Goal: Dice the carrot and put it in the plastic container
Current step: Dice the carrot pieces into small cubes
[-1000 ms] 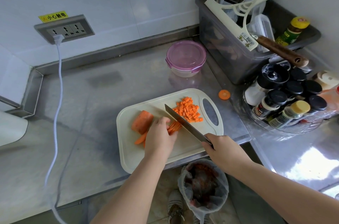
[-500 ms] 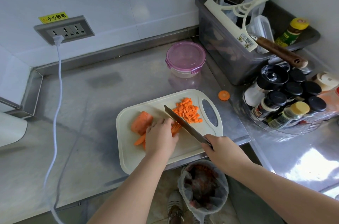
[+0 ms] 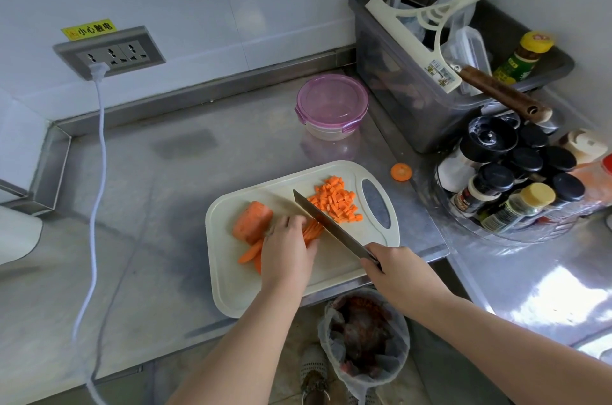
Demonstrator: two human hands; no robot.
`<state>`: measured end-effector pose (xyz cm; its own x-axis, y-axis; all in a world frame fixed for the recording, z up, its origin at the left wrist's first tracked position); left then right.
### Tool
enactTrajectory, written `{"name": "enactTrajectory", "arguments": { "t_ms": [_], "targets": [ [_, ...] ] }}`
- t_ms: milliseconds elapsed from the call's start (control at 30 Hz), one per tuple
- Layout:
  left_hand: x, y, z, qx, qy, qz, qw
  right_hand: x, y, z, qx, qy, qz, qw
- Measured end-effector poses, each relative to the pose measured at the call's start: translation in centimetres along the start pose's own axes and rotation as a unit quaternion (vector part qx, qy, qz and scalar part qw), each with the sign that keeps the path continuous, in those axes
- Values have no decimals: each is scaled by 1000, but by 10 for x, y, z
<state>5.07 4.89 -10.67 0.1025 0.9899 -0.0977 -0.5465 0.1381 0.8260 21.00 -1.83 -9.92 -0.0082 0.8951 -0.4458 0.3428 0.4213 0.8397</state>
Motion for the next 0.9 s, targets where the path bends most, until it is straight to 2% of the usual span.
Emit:
{"name": "enactTrajectory", "arguments": {
  "t_ms": [333,533,700,900],
  "targets": [
    [11,0,-5,-30,3,7,1000,3,1,-6,-6,7,2,1000],
    [12,-1,-6,-59,7,3,998,0,13,-6,-16,16,67,998],
    [7,9,-6,-38,2,25,999,-7,14,-17,-72,46,54,995],
    [4,7,-2,4,-34,24,999,-9,9,-18,-100,34,35,994]
  ]
}}
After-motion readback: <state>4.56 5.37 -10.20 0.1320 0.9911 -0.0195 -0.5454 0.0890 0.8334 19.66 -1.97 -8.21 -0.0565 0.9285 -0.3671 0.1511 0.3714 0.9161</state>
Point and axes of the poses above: each hand's wrist, its own x-axis towards the middle knuckle, its own y-axis out of the back of the hand, z = x × y, the point moved 7 cm from there along x, towards the middle knuckle, and after that the axes turned 9 degrees about -x, right-handed, at the moved point
